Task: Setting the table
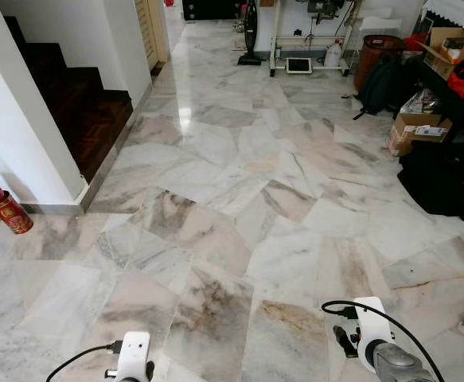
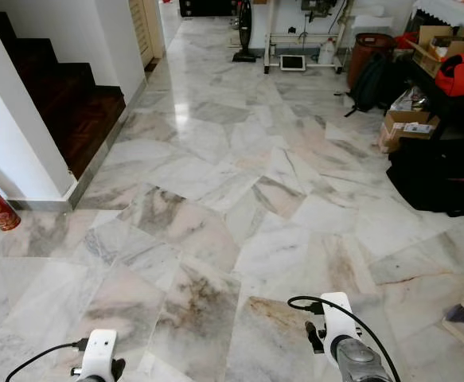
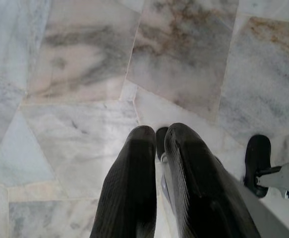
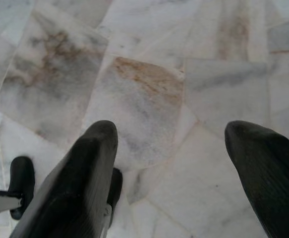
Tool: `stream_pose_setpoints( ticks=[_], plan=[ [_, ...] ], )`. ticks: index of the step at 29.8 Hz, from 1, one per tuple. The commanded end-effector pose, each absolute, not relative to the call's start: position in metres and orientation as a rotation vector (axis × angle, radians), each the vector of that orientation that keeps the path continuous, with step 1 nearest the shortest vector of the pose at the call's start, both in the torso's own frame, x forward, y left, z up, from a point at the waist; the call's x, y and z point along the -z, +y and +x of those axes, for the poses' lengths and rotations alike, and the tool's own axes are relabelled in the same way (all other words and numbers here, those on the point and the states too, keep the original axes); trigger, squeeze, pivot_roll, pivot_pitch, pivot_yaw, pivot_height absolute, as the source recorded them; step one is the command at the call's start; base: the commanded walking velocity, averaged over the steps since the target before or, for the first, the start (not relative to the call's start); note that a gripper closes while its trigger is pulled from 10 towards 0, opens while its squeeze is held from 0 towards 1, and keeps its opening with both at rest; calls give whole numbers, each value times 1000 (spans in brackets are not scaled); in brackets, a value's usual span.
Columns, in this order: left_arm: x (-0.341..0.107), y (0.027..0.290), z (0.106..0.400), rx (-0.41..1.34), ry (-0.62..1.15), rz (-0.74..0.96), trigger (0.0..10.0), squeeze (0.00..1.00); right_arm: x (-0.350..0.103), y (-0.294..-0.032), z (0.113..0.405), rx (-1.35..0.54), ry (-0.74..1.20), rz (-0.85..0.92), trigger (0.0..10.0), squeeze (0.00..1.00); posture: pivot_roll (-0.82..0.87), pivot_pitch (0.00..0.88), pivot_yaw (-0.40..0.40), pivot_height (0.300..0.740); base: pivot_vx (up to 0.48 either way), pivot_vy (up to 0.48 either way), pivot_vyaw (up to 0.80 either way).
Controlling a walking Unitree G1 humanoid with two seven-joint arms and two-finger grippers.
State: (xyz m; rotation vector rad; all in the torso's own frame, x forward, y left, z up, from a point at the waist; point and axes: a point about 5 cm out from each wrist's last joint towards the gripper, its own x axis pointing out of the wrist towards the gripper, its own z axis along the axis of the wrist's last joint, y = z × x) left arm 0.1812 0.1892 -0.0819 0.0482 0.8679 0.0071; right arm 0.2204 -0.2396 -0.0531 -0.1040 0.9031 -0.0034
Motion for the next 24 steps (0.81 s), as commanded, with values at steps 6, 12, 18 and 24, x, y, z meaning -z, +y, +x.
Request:
stream_pose_setpoints(
  ticks=[6,12,18,24],
  plan=[
    [77,201,188,-15,859,100,10000,0,49,-219,235,1,850,-47,10000,0,-39,0,48,740,0,0,0],
    [73,210,194,-37,843,130,10000,0,51,-220,234,-8,948,-134,10000,0,-54,0,44,740,0,0,0],
    [75,223,184,-54,861,125,10000,0,51,-219,234,-6,952,-78,10000,0,-44,0,32,740,0,0,0],
    [77,236,172,-26,895,150,10000,0,52,-220,233,-19,985,-111,10000,0,-48,0,38,740,0,0,0]
  ],
)
